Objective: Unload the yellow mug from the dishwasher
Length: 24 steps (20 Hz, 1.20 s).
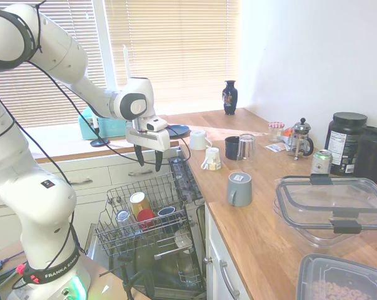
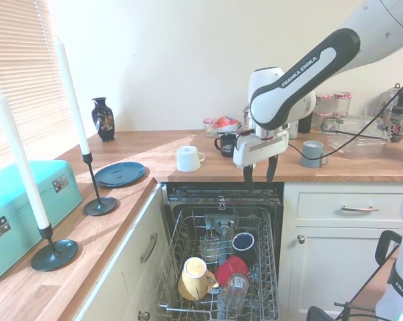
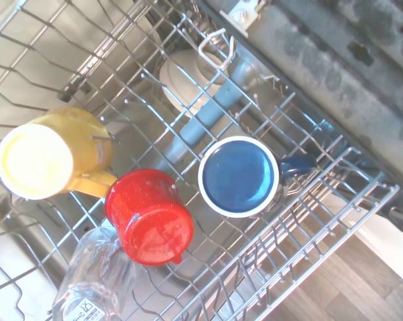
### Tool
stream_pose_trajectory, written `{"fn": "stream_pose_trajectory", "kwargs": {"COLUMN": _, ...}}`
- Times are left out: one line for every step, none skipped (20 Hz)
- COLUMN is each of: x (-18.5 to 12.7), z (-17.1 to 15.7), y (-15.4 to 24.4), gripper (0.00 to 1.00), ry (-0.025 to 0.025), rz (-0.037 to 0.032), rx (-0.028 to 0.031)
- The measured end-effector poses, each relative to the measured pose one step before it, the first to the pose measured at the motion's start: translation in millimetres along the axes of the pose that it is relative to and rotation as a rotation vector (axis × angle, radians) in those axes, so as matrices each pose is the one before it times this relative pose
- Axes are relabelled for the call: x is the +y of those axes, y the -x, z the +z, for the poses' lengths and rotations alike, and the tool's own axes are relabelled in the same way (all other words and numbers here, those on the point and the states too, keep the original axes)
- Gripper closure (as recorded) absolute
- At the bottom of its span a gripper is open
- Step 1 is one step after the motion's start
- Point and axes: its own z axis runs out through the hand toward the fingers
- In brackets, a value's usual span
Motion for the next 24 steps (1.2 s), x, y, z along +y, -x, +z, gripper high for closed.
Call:
{"fn": "stream_pose_trajectory", "kwargs": {"x": -0.03, "z": 0.43, "y": -0.02, "gripper": 0.0, "ry": 0.00067, "rz": 0.00001, "rx": -0.00064}}
{"fn": "stream_pose_trajectory", "kwargs": {"x": 0.01, "z": 0.18, "y": 0.02, "gripper": 0.0, "ry": 0.00042, "rz": -0.00002, "rx": -0.00039}}
{"fn": "stream_pose_trajectory", "kwargs": {"x": -0.04, "z": 0.84, "y": 0.06, "gripper": 0.0, "ry": 0.00147, "rz": -0.00023, "rx": -0.00133}}
{"fn": "stream_pose_trajectory", "kwargs": {"x": -0.13, "z": 1.71, "y": 0.19, "gripper": 0.0, "ry": 0.00311, "rz": -0.00097, "rx": -0.00224}}
{"fn": "stream_pose_trajectory", "kwargs": {"x": -0.58, "z": 2.36, "y": 0.23, "gripper": 0.0, "ry": 0.00364, "rz": -0.00445, "rx": 0.00105}}
{"fn": "stream_pose_trajectory", "kwargs": {"x": -1.19, "z": 3.4, "y": 0.59, "gripper": 0.0, "ry": 0.0039, "rz": -0.00896, "rx": 0.00494}}
{"fn": "stream_pose_trajectory", "kwargs": {"x": -1.46, "z": 3.98, "y": 1.32, "gripper": 0.0, "ry": 0.00567, "rz": -0.01115, "rx": 0.00607}}
{"fn": "stream_pose_trajectory", "kwargs": {"x": -2.5, "z": 3.56, "y": 1.48, "gripper": 0.0, "ry": 0.00136, "rz": -0.01215, "rx": 0.00879}}
{"fn": "stream_pose_trajectory", "kwargs": {"x": -3.32, "z": 3.07, "y": 1.67, "gripper": 0.0, "ry": 0.00067, "rz": -0.01284, "rx": 0.00829}}
{"fn": "stream_pose_trajectory", "kwargs": {"x": -4.39, "z": 3.73, "y": 2.94, "gripper": 0.0, "ry": -0.00051, "rz": -0.01188, "rx": 0.00388}}
{"fn": "stream_pose_trajectory", "kwargs": {"x": -5.39, "z": 4.7, "y": 3.76, "gripper": 0.0, "ry": 0.00001, "rz": -0.01104, "rx": 0.00399}}
{"fn": "stream_pose_trajectory", "kwargs": {"x": -6.5, "z": 5.93, "y": 4.32, "gripper": 0.0, "ry": 0.00079, "rz": -0.01421, "rx": 0.00912}}
{"fn": "stream_pose_trajectory", "kwargs": {"x": -8.01, "z": 7.26, "y": 5.79, "gripper": 0.0, "ry": 0.00139, "rz": -0.01693, "rx": 0.01094}}
{"fn": "stream_pose_trajectory", "kwargs": {"x": -7.98, "z": 7.95, "y": 5.85, "gripper": 0.0, "ry": 0.00233, "rz": -0.01728, "rx": 0.01307}}
{"fn": "stream_pose_trajectory", "kwargs": {"x": -8.54, "z": 8.58, "y": 6.91, "gripper": 0.0, "ry": 0.00375, "rz": -0.01928, "rx": 0.01666}}
{"fn": "stream_pose_trajectory", "kwargs": {"x": -7.94, "z": 8.34, "y": 7.26, "gripper": 0.0, "ry": 0.00355, "rz": -0.02043, "rx": 0.01312}}
{"fn": "stream_pose_trajectory", "kwargs": {"x": -7.22, "z": 7.88, "y": 7.71, "gripper": 0.0, "ry": 0.00538, "rz": -0.01943, "rx": 0.00761}}
{"fn": "stream_pose_trajectory", "kwargs": {"x": -6.29, "z": 7.25, "y": 6.65, "gripper": 0.0, "ry": 0.00556, "rz": -0.0206, "rx": 0.00479}}
{"fn": "stream_pose_trajectory", "kwargs": {"x": -7.0, "z": 6.65, "y": 5.83, "gripper": 0.0, "ry": 0.00494, "rz": -0.02139, "rx": 0.00561}}
{"fn": "stream_pose_trajectory", "kwargs": {"x": -7.42, "z": 5.72, "y": 4.57, "gripper": 0.0, "ry": 0.00546, "rz": -0.02301, "rx": 0.00512}}
{"fn": "stream_pose_trajectory", "kwargs": {"x": -8.29, "z": 5.04, "y": 3.17, "gripper": 0.0, "ry": 0.00642, "rz": -0.02414, "rx": 0.00489}}
{"fn": "stream_pose_trajectory", "kwargs": {"x": -9.06, "z": 4.47, "y": 2.37, "gripper": 0.0, "ry": 0.00489, "rz": -0.02725, "rx": 0.00313}}
{"fn": "stream_pose_trajectory", "kwargs": {"x": -10.19, "z": 3.77, "y": 1.67, "gripper": 0.0, "ry": 0.00189, "rz": -0.02792, "rx": 0.00259}}
{"fn": "stream_pose_trajectory", "kwargs": {"x": -9.56, "z": 3.45, "y": 0.73, "gripper": 0.0, "ry": -0.00155, "rz": -0.02371, "rx": -0.00204}}
